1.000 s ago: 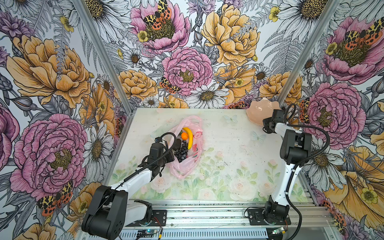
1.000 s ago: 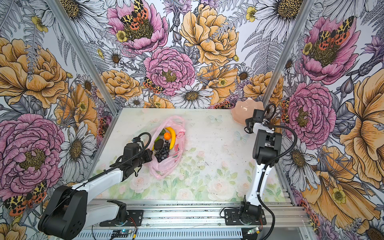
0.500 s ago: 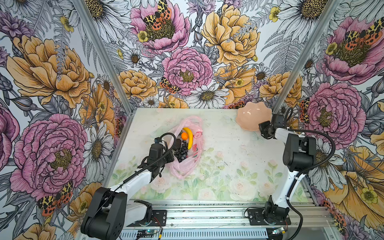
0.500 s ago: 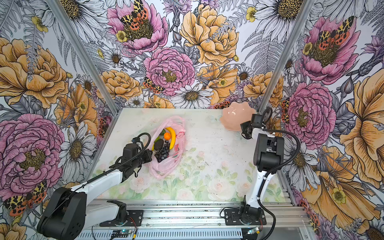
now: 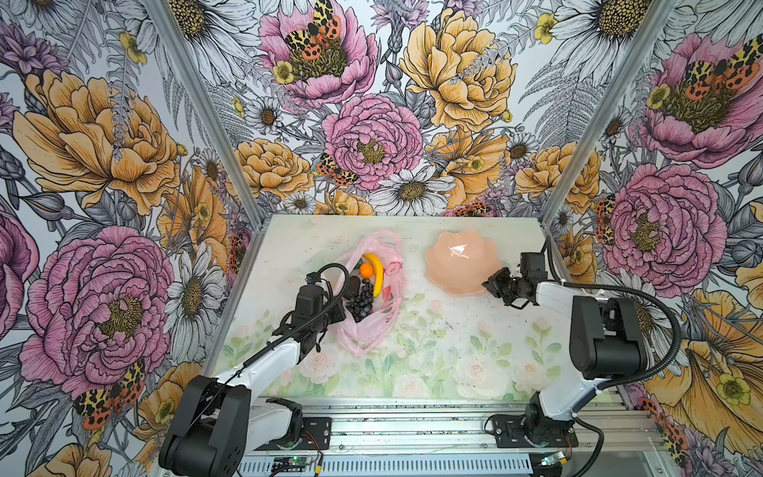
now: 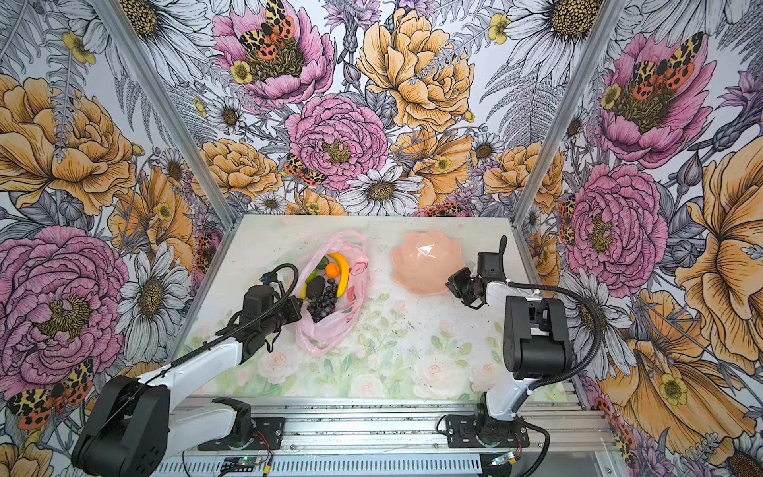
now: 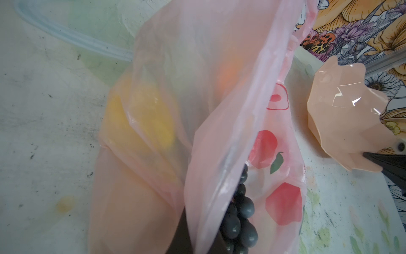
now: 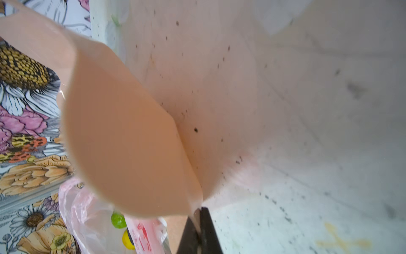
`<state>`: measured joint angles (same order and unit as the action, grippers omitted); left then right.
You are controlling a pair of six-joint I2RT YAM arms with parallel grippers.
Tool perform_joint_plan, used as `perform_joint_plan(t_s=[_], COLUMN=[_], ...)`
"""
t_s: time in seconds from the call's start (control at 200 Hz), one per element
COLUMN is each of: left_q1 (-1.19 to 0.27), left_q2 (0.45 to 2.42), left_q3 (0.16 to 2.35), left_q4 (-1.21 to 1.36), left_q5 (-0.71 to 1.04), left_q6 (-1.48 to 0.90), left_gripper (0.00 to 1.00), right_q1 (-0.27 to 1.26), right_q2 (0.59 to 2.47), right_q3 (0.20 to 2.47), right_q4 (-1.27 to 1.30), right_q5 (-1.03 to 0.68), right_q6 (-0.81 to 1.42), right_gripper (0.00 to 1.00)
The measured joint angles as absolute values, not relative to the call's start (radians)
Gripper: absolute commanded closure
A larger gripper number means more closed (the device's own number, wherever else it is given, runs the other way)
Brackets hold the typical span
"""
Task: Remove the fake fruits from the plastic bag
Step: 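Drag the pink bowl with the right gripper to beside the bag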
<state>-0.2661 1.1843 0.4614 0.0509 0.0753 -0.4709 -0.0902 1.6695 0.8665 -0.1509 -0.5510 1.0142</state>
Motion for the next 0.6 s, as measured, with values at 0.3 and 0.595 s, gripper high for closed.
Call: perform_joint_plan(t_s=[0.3, 0.595], left_q1=[-0.266, -0.265], left_q2=[1.180, 1.178], left_q3=[0.455, 0.454], left_q4=[0.051, 0.051], left_q5=[0.071, 0.068], left_q6=[-0.471, -0.471], left_gripper=[0.91, 0.91], right_q1=[-0.033, -0.007], right_q2=[1.564, 1.546], right_q3=[0.759, 0.746], right_q4=[-0.263, -0.349], right_q5=[-0.664, -0.709], right_q6=[0.938, 0.871], right_gripper=[1.00, 0.93])
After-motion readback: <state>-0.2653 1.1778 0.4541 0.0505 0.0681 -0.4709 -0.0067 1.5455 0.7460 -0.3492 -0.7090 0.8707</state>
